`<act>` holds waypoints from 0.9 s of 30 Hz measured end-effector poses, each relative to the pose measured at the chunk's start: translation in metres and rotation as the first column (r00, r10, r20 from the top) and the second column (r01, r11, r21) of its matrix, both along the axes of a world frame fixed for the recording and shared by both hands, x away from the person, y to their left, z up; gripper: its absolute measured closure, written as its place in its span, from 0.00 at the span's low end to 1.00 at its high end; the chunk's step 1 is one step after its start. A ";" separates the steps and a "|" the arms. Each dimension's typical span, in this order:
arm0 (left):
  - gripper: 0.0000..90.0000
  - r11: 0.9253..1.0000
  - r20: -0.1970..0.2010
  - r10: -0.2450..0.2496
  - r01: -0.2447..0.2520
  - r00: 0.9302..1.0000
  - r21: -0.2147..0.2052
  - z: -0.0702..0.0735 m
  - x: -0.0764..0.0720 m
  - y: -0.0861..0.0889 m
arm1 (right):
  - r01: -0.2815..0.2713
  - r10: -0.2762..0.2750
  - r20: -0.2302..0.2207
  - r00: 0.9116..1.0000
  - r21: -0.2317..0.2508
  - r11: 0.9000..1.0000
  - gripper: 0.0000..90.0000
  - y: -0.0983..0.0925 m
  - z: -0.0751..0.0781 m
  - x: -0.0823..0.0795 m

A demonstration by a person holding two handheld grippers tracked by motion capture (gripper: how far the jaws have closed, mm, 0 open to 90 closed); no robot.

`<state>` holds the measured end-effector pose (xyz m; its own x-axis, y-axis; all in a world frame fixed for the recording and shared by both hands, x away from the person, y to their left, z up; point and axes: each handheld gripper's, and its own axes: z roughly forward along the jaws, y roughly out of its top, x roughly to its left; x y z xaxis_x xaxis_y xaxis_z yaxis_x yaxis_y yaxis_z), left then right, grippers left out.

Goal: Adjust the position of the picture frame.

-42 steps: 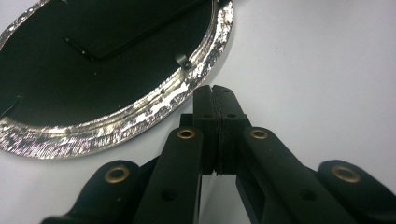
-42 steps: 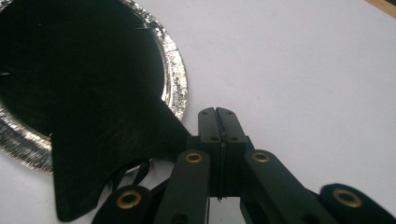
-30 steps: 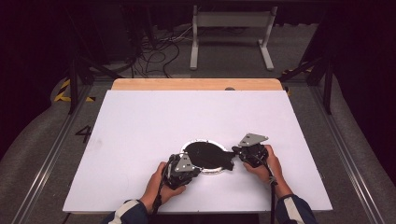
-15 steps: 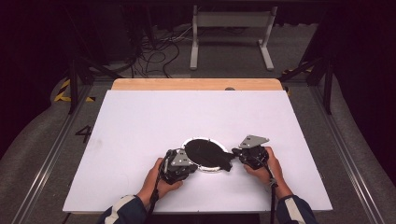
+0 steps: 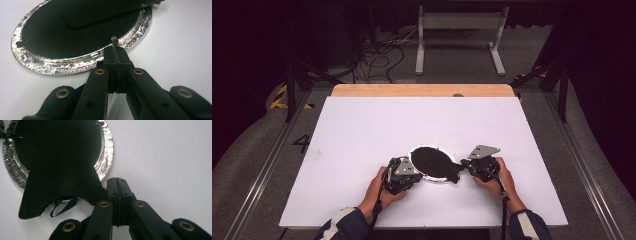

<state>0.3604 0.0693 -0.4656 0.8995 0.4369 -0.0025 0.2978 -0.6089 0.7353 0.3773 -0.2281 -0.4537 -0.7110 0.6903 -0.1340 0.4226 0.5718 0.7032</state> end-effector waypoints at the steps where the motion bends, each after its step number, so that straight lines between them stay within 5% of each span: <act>1: 0.99 1.000 0.005 0.001 -0.001 1.000 0.003 0.000 0.001 0.000 | 0.000 0.000 -0.002 1.000 0.001 1.000 1.00 0.000 0.000 0.000; 17: 0.96 0.998 0.045 0.057 -0.059 0.997 0.039 0.002 0.017 0.002 | -0.015 0.015 -0.014 1.000 -0.018 1.000 1.00 0.005 0.002 -0.013; 27: 0.94 0.993 0.025 0.097 -0.098 0.995 0.064 0.006 0.033 -0.001 | -0.017 0.016 -0.029 0.999 -0.035 0.999 1.00 0.013 0.002 -0.026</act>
